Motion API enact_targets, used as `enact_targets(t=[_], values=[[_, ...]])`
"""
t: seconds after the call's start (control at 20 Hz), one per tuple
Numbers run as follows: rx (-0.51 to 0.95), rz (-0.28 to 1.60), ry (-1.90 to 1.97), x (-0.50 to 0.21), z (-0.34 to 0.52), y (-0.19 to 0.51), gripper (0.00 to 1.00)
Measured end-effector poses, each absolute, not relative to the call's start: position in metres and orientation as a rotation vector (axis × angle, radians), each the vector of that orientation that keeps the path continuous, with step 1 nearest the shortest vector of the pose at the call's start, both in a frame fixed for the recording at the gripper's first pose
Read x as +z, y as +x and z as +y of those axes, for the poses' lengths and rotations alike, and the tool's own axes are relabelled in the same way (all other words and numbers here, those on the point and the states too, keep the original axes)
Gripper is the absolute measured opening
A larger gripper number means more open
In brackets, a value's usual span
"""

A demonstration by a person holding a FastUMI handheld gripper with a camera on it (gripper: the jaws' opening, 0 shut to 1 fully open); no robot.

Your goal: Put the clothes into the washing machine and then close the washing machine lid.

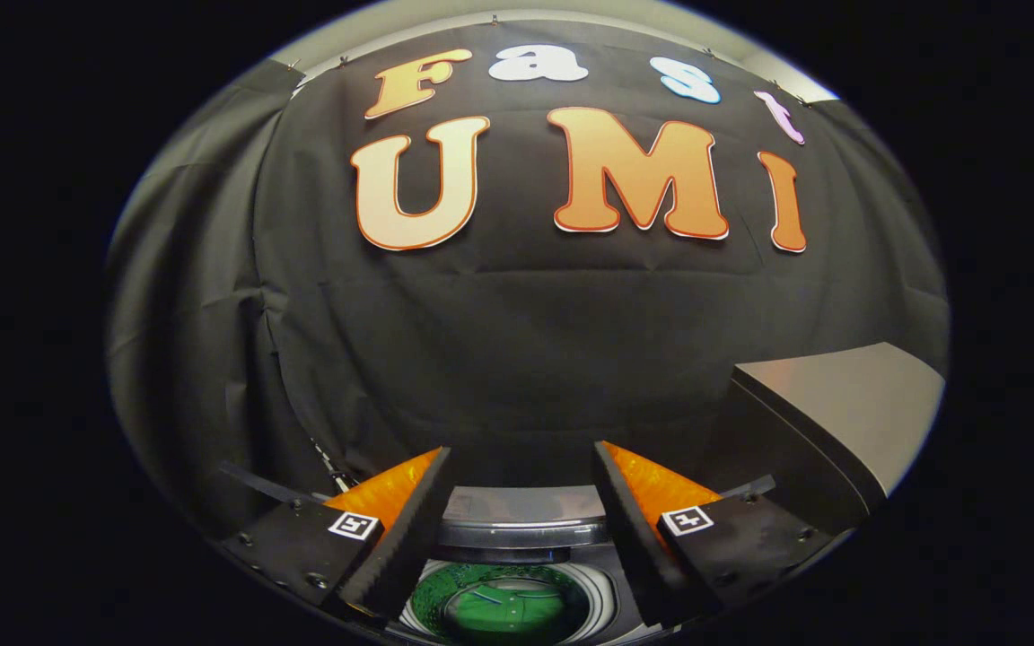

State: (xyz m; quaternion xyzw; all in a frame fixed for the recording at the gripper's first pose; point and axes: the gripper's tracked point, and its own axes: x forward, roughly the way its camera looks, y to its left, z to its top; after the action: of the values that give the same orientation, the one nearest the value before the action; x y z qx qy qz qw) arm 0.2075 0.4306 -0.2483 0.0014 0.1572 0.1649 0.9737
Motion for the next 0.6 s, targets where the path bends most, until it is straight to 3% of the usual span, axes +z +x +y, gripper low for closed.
enact_targets(t=[0.2, 0.6], values=[[0.348, 0.327, -0.010, -0.266, 0.425, 0.184, 0.99], [0.324, 0.551, -0.035, -0.375, 0.410, 0.141, 0.99]])
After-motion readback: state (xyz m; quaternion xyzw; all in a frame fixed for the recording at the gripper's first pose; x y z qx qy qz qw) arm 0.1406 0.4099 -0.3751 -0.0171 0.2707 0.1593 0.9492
